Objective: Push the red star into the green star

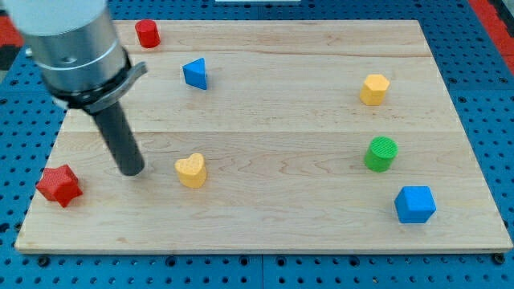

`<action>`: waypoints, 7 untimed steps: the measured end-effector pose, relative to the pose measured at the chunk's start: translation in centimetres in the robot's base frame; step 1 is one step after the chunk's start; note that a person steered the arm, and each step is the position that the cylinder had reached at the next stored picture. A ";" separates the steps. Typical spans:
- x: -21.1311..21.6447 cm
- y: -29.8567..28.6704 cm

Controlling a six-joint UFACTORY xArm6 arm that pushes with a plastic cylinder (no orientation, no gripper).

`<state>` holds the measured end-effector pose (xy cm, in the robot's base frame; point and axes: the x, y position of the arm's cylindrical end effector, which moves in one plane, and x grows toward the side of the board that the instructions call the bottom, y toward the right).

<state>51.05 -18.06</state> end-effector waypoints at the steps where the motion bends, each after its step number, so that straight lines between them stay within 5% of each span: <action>1: -3.3 -3.4; 3: -0.8 -12.4; 4: 2.8 -11.3; 6: 8.1 3.4; 7: 5.7 1.7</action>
<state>56.72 -16.35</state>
